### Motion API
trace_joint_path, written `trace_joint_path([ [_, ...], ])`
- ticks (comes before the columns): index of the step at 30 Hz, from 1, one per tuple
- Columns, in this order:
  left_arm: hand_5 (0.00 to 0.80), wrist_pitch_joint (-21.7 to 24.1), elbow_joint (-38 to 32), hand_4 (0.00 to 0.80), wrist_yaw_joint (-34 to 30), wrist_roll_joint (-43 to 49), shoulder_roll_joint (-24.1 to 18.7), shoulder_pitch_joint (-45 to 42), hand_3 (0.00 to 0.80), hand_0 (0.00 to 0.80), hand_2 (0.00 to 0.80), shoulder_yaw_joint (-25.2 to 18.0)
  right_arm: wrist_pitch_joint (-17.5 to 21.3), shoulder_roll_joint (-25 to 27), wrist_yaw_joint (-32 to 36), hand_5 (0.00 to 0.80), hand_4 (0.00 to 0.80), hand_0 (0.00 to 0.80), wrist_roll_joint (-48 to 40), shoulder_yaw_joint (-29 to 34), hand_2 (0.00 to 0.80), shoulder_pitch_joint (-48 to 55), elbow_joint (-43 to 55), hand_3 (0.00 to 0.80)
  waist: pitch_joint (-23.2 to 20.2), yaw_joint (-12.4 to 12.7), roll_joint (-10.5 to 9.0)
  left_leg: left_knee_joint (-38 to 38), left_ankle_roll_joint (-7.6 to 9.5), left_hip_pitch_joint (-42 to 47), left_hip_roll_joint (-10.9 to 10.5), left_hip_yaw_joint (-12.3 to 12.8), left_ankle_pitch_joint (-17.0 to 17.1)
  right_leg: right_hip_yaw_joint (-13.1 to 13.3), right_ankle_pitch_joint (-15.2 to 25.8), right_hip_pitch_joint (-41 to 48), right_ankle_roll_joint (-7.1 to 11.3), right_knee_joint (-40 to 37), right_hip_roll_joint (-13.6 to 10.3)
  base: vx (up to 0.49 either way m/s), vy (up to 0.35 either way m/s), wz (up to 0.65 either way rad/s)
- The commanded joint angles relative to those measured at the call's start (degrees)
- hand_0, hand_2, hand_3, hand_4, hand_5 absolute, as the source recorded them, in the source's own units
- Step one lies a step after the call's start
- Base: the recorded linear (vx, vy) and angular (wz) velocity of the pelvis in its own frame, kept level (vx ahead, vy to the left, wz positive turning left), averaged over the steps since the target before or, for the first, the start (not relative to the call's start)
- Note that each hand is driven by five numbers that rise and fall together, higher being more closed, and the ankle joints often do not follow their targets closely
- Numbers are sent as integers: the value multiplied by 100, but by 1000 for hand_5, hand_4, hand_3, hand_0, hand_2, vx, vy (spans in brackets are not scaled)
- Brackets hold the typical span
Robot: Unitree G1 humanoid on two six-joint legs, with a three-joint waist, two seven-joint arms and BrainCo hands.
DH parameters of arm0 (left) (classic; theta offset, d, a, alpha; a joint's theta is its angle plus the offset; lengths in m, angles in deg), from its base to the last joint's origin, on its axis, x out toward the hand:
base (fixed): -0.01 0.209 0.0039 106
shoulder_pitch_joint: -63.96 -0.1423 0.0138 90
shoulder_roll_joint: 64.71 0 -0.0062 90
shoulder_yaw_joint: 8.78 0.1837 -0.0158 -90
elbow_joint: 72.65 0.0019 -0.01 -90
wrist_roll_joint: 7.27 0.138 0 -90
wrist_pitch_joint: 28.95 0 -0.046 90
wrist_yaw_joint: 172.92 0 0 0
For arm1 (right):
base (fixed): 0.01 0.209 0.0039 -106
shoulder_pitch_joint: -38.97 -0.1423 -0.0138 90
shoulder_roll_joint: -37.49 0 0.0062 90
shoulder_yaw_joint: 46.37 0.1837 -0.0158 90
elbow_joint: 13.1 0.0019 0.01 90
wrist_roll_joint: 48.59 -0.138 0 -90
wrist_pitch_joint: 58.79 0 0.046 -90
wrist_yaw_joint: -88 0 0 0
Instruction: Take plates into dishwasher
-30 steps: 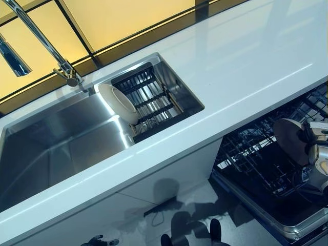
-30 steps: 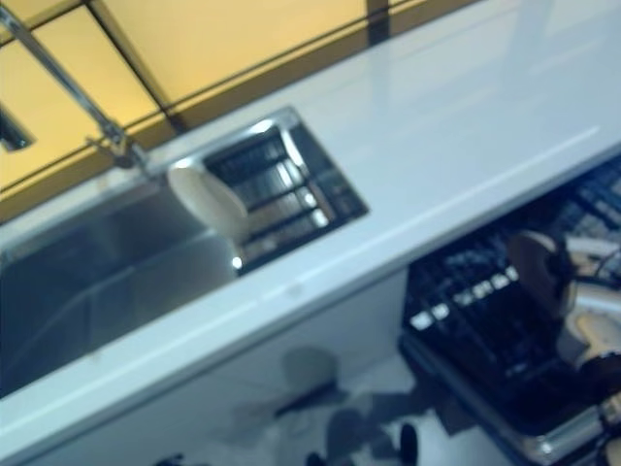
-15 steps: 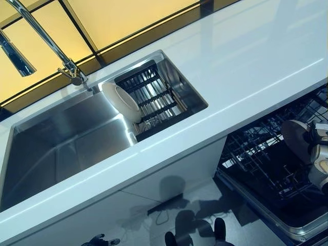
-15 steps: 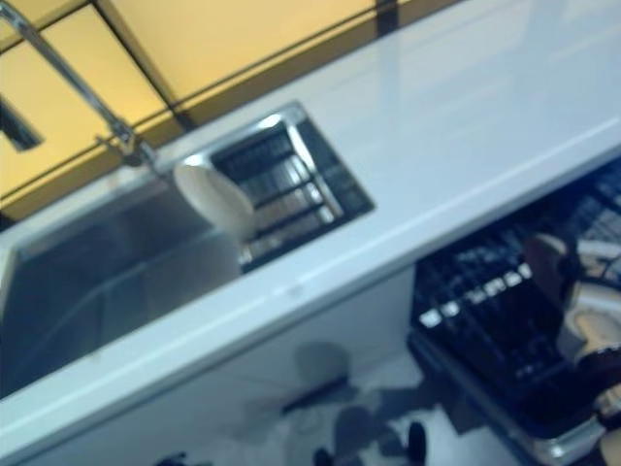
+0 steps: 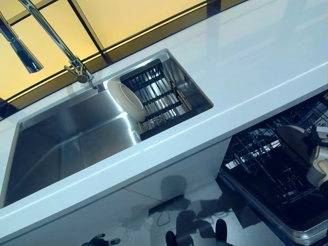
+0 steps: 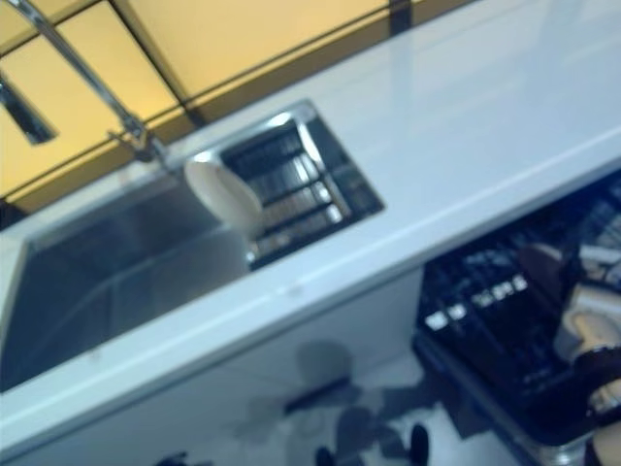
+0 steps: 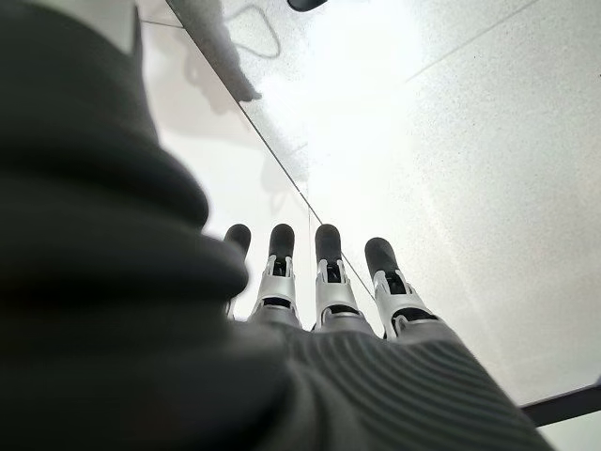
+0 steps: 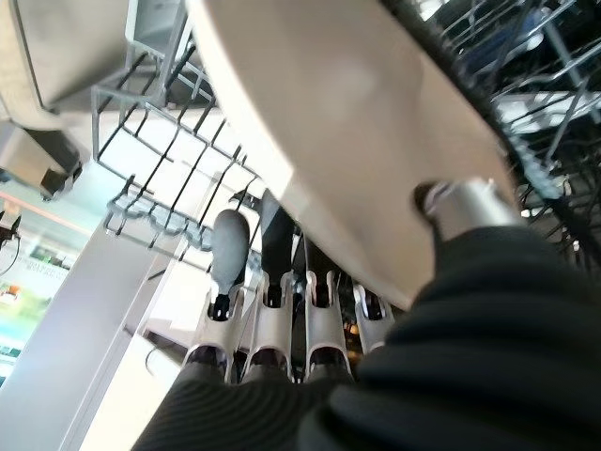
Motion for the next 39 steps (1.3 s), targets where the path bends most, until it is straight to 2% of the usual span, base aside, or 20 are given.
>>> trace_joint_path([
  [1,0,26,288,0,16,156,-204,14,0,0,0,167,-292,-79,-23,0,0,0,212,-301,0,-258,-59,0,-156,58,-593,-16,361,111,-172,-162,-412,-89,-577,390,329,17,-335,0,0,0],
  [9,0,-16,280,0,77,261,-304,11,0,0,0,39,-473,82,91,0,0,0,135,112,0,15,262,0,-352,-3,-1103,-16,371,304,-20,-14,-487,-32,-604,543,357,17,-213,2,40,-2],
  [13,0,-50,315,0,107,308,-338,66,0,0,0,33,-537,281,305,0,0,0,112,342,0,77,349,0,-443,-46,-1291,-16,376,396,22,75,-521,26,-603,597,381,17,-166,-2,82,-7],
  [19,0,-107,408,0,164,347,-467,162,0,0,0,-21,-523,1005,694,0,0,0,-91,841,0,148,274,0,-542,-140,-1587,-16,392,543,83,203,-575,104,-565,683,432,17,-104,3,52,-6],
  [26,0,-154,539,0,219,195,-596,259,0,0,0,23,-390,1810,660,0,0,0,-584,1293,0,-27,-338,0,-621,-209,-1784,-16,370,657,143,207,-643,107,-557,791,499,17,-33,13,4,-7],
  [30,0,-166,591,0,266,50,-588,280,0,0,0,105,-117,2202,434,0,0,0,-896,1330,0,-375,-699,0,-656,-161,-1848,-16,346,675,157,183,-622,62,-560,833,491,17,-21,0,-9,-4],
  [32,0,-169,603,0,289,-8,-600,289,0,0,0,155,104,2352,218,0,0,0,-1115,1139,0,-763,-651,0,-665,-110,-1877,-16,325,668,156,142,-602,34,-566,847,483,17,-20,-13,-17,-2],
  [34,0,-175,590,0,297,-80,-593,281,0,0,0,185,543,2484,-99,0,0,0,-1173,710,0,-1383,-353,0,-670,-55,-1898,-16,329,619,130,124,-537,-13,-555,823,439,17,-31,-26,-26,-5],
  [35,0,-180,582,0,306,-92,-589,278,0,0,0,199,551,2516,-113,0,0,0,-1147,611,0,-1528,-236,0,-673,-36,-1902,-16,328,606,122,109,-527,-14,-553,813,435,17,-37,0,0,0],
  [36,0,-173,570,0,320,-121,-568,241,0,0,0,187,842,2579,-313,0,0,0,-1010,320,0,-1899,63,0,-671,-19,-1888,-16,322,590,112,46,-518,-52,-568,822,432,17,-44,0,0,0],
  [39,0,-181,521,0,362,-172,-520,162,0,0,0,180,1138,2676,-423,0,0,0,-795,-60,0,-2362,813,0,-696,41,-1889,-16,318,520,81,-72,-489,-111,-598,811,420,17,-58,4,-10,15],
])
